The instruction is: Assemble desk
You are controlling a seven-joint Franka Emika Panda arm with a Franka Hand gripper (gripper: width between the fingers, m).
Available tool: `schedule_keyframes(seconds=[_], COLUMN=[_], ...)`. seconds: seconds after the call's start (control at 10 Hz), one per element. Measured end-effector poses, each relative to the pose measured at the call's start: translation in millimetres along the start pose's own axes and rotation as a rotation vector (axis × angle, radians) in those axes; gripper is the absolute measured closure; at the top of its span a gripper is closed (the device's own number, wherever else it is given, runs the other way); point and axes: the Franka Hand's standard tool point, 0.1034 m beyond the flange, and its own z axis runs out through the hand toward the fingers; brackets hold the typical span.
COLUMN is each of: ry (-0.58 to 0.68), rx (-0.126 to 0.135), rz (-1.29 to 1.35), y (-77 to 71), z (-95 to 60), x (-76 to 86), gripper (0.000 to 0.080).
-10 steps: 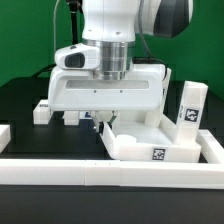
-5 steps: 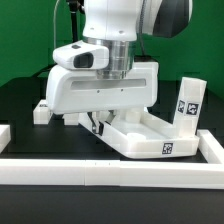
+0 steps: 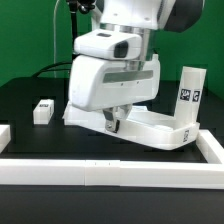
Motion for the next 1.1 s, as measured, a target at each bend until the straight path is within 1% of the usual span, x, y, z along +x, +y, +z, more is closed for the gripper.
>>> schedule_keyframes(seconds=[0.2, 0.4, 0.5, 0.6, 0.7, 0.8, 0.9, 1.1], ry=[-0.014, -0.026, -0.027, -0.021, -0.011, 0.004, 0.009, 0.005], rx=[-0.005, -0.013, -0.037, -0.043, -0.058, -0.072, -0.067, -0.066], rz=[-0.142, -0.268, -0.438, -0.516, -0.6, -0.663, -0.652, -0.654], y=[2.8, 5.5, 14.4, 19.6, 26.1, 24.6, 17.1, 20.6], z=[2.1, 1.7, -4.5, -6.8, -8.4, -7.3, -3.4, -2.5], x=[-6.6, -8.2, -1.5, 5.6, 20.6, 38.1, 45.3, 40.2], gripper=[0.0742, 0.0742, 0.0742, 0.0742, 0.0742, 0.0742, 0.0742, 0.0742])
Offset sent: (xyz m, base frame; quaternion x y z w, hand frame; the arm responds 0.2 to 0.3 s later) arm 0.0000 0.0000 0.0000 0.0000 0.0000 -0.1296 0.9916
